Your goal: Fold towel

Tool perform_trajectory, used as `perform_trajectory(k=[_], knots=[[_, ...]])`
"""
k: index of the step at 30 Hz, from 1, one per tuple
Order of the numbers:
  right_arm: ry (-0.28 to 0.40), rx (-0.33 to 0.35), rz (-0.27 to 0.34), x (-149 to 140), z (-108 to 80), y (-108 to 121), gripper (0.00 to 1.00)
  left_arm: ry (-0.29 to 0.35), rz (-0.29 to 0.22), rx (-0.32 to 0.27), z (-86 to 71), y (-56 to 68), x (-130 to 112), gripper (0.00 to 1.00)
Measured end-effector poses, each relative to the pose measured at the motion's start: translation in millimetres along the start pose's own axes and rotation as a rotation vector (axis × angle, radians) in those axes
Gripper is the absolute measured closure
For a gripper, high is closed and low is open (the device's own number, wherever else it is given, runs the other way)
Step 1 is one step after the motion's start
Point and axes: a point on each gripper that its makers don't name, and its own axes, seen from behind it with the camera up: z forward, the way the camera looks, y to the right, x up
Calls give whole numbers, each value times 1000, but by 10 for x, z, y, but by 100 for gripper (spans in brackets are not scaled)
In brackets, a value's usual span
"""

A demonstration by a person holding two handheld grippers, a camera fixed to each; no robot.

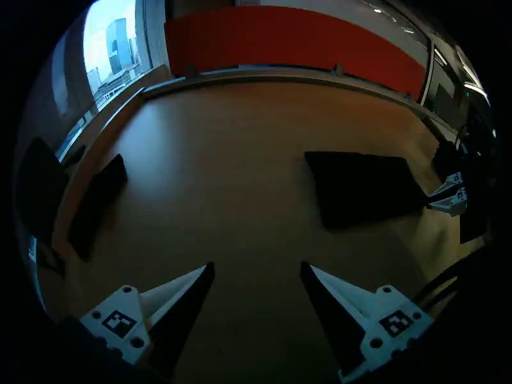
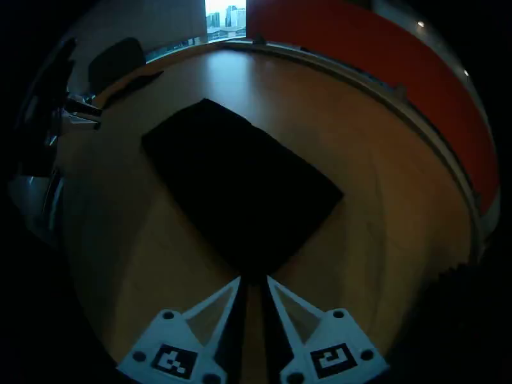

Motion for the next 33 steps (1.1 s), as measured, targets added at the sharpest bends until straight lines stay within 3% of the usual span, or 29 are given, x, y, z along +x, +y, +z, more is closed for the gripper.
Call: perform_trajectory(k=[5, 18, 33], knots=[[5, -13, -12, 21, -15, 18, 95, 2, -6, 3, -6, -18, 7, 0], [55, -60, 9, 210, -213, 77, 95, 21, -18, 14, -44, -61, 80, 0], [79, -87, -8, 343, -429, 178, 95, 34, -40, 10, -105, -74, 112, 0]])
